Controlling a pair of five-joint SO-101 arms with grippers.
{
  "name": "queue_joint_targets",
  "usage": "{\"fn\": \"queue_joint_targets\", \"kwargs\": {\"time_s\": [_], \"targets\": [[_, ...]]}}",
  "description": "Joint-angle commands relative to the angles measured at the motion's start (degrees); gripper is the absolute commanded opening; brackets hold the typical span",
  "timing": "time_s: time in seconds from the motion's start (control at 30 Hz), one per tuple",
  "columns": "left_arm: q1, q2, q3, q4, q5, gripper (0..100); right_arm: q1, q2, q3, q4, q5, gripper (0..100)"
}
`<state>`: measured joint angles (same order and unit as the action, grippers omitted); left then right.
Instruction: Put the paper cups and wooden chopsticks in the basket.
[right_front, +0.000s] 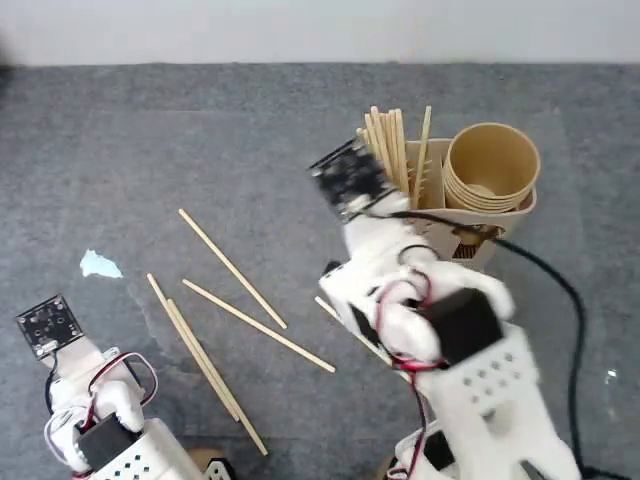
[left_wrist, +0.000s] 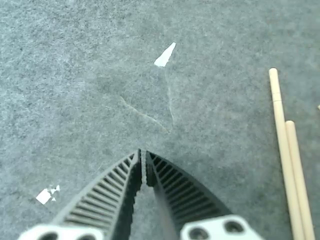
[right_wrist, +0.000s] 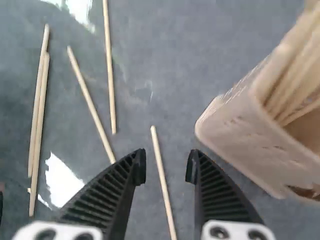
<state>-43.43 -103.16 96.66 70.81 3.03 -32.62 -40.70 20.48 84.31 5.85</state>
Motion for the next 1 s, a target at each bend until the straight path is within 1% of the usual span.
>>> {"fn": "queue_joint_targets", "kwargs": {"time_s": [0.0,0.13,0.37,0.53,0.7,0.87,0.97], "targets": [[0.2,-0.6,-0.3,-1.3,-0.6,1,-1.9,3.7,2.5,0.4,0.3,14.5],[0.2,-0.6,-0.3,-1.3,-0.6,1,-2.2,10.5,4.2,-0.3,0.3,14.7],[0.2,-0.6,-0.3,-1.3,-0.6,1,-2.1,22.8,6.8,-7.9,0.5,14.5],[0.2,-0.6,-0.3,-1.3,-0.6,1,-2.1,31.8,6.8,-11.7,4.7,14.5],[0.2,-0.6,-0.3,-1.3,-0.6,1,-1.8,40.1,6.5,-15.5,4.8,14.5],[0.2,-0.6,-0.3,-1.3,-0.6,1,-1.7,45.2,6.4,-19.8,4.9,14.4],[0.2,-0.6,-0.3,-1.3,-0.6,1,-1.7,46.8,6.4,-20.9,7.6,14.4]]}}
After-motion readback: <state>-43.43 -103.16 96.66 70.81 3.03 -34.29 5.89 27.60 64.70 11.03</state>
